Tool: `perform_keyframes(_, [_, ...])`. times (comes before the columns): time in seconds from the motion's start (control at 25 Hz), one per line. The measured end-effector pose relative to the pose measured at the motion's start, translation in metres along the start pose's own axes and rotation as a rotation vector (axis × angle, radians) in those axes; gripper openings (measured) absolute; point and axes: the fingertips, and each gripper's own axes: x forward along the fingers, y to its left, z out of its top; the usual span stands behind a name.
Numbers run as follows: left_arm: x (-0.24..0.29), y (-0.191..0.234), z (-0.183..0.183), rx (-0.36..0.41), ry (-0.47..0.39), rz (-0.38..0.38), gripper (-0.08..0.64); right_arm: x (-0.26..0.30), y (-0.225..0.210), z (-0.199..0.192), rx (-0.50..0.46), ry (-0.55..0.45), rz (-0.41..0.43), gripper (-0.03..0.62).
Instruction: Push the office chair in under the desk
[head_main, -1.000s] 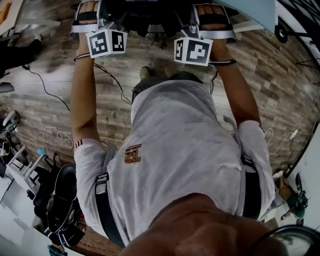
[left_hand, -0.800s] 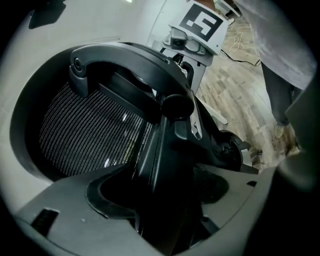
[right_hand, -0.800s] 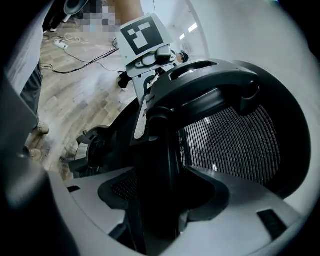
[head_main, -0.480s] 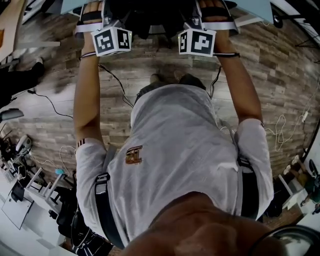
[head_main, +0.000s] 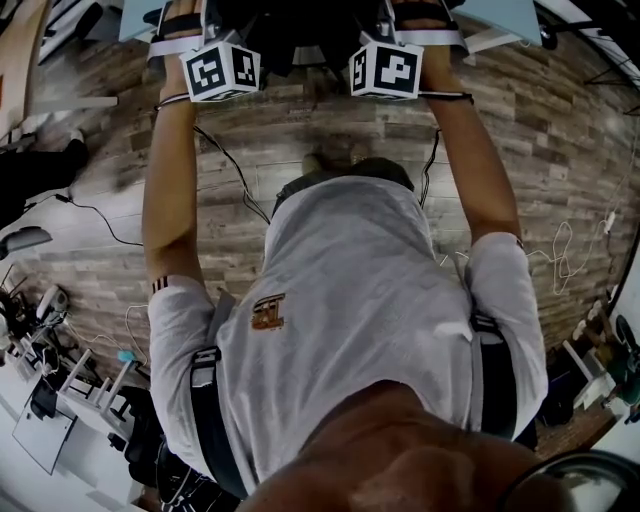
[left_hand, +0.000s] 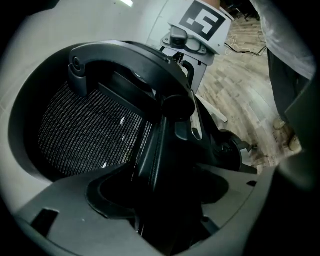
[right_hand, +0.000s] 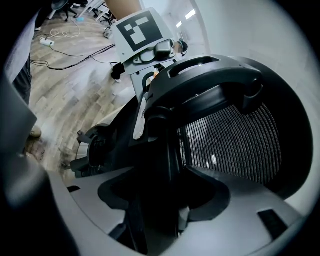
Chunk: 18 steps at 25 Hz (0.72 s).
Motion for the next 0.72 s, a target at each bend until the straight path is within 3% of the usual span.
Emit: perform_keyframes(0.72, [0.006,0.008,0.004,-0.019,0.039,-0.003,0.35,0.009,-0.011,-0.008,-0.013,-0.018,0.02,0.265])
